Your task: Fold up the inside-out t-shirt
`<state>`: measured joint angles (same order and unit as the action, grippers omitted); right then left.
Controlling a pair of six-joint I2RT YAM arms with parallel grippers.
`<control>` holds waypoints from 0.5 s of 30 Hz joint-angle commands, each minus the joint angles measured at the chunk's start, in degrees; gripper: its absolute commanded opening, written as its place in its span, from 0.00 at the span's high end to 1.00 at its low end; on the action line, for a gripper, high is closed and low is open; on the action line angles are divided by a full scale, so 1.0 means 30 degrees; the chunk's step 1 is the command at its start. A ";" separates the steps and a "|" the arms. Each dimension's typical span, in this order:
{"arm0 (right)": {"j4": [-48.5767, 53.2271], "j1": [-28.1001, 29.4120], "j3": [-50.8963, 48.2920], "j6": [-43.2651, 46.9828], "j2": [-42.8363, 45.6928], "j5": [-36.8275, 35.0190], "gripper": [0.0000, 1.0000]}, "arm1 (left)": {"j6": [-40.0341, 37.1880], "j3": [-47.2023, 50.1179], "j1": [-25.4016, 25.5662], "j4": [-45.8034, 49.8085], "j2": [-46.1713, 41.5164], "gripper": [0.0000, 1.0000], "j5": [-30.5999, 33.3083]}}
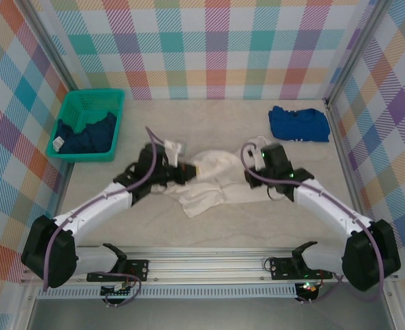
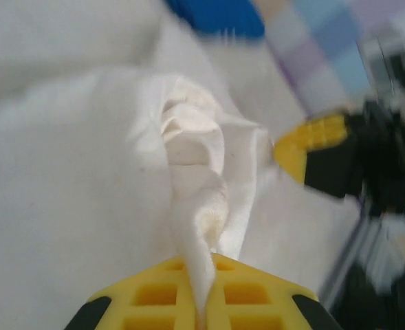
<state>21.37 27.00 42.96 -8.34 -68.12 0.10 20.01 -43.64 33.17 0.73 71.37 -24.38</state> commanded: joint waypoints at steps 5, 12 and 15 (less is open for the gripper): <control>-0.0108 0.0138 -0.1045 -0.2811 0.1376 0.2675 0.55 | -0.0295 0.2946 0.0428 0.2188 -0.2145 0.66 0.1763; -0.0989 0.2163 0.1324 -0.3095 -0.1827 0.2822 0.50 | -0.0052 0.1563 0.1424 0.3787 -0.2194 0.49 0.2992; -0.1368 0.3266 0.1574 -0.3350 -0.2808 0.2780 0.50 | -0.0249 0.0675 0.3006 0.4547 -0.1243 0.47 0.4261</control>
<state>18.65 34.41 46.59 -16.80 -74.59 7.09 19.88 -39.09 38.57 10.85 65.67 -15.38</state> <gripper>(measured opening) 0.500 0.524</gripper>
